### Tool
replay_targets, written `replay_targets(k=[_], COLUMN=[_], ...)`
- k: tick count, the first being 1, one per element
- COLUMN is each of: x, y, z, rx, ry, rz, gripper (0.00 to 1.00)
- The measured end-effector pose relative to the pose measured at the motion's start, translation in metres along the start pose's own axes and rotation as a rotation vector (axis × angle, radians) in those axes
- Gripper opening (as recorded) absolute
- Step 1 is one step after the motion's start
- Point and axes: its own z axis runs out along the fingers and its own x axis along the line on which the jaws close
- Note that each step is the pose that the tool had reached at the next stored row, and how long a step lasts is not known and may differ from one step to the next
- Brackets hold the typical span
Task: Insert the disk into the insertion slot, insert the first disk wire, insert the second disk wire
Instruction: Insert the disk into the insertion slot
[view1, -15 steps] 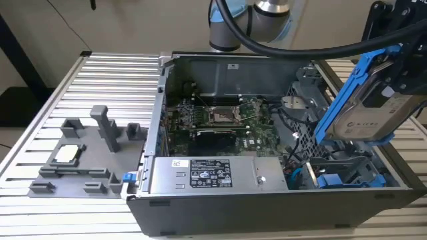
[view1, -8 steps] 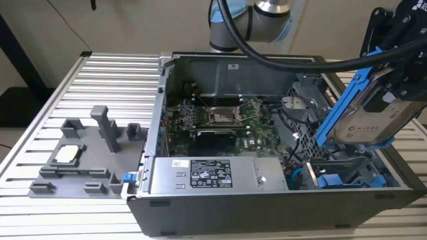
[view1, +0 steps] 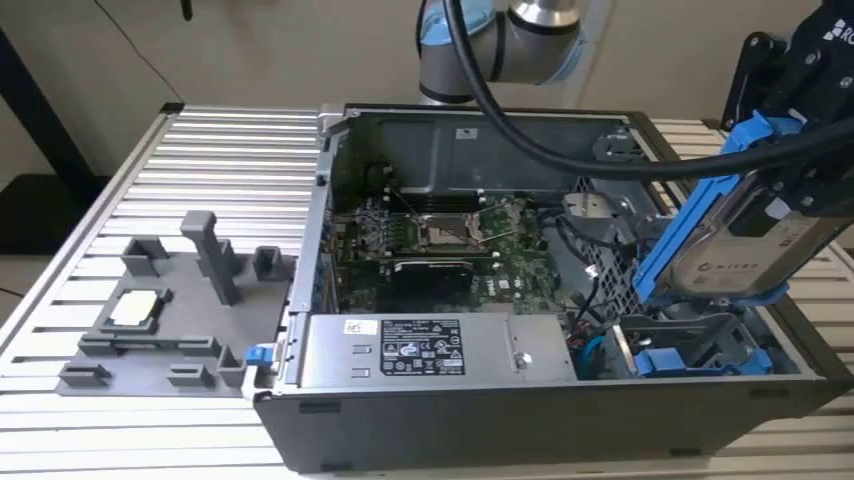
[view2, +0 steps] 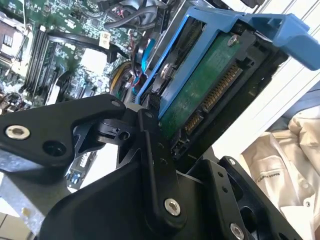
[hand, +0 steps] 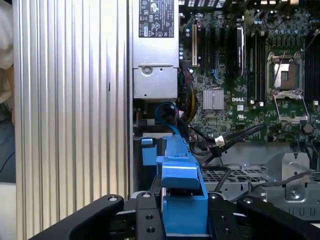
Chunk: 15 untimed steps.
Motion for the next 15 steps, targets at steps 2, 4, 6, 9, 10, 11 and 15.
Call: replay_targets(k=[2,4,6,9,10,11,15], x=[0.0002,0.0003,0.0007,0.0018,0.0023,0.0030,0.0057], y=[-0.0007,-0.0016,-0.0027,-0.0042,-0.0045,-0.0049,-0.0059], z=[0.0030,0.0062,0.0094,0.0140,0.0157,0.0173,0.0245], rx=[-0.0001,-0.0001,-0.0001,-0.0001,-0.0001,-0.0001,-0.0001], ry=[0.0004,0.0007,0.0009,0.0015,0.0015,0.0015,0.0000], rz=[-0.008,-0.016,-0.024,-0.033,-0.034,-0.035,-0.036], gripper=[0.33,0.33,0.33,0.33,0.33,0.33,0.33])
